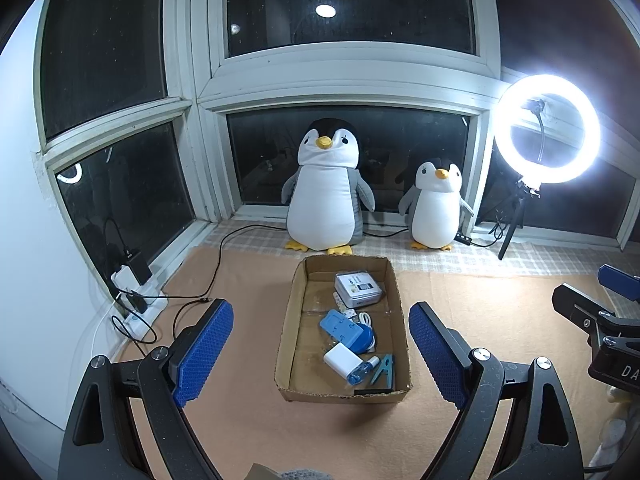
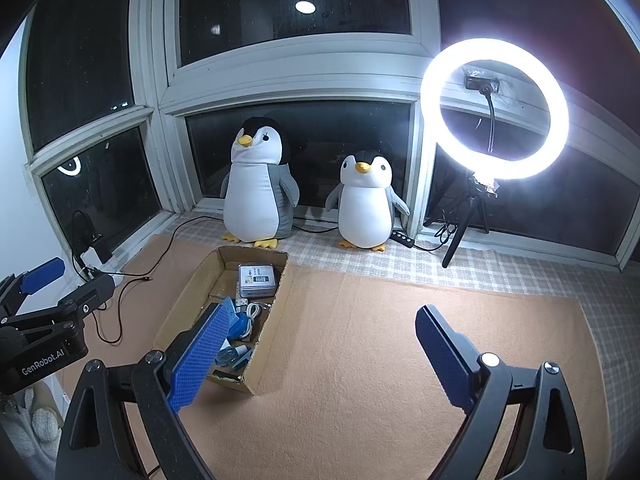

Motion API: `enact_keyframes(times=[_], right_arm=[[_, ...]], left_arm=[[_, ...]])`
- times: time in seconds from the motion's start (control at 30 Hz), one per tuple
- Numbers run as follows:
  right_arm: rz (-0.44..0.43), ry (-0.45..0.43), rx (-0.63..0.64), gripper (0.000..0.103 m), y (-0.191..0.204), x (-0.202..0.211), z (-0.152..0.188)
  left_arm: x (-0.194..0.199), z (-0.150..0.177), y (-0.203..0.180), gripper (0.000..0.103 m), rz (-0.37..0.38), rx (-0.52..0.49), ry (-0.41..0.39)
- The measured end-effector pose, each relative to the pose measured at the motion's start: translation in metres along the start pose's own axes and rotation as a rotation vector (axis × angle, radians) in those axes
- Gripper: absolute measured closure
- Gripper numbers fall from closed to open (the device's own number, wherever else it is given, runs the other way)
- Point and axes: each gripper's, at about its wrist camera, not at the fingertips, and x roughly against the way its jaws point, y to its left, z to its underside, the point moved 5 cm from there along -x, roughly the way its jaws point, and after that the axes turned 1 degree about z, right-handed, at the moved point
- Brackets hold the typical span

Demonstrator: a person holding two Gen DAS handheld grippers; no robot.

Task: Organize rigid objects

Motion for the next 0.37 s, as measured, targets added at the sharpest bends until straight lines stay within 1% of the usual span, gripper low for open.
enact_keyframes(times=[0.37], right_arm=[[0.004, 0.008, -0.005, 0.011, -0.0032, -0.0017, 0.0044]], left_arm=[[0.0011, -0.0017, -0.0031, 0.011, -0.007, -0.009, -0.008]])
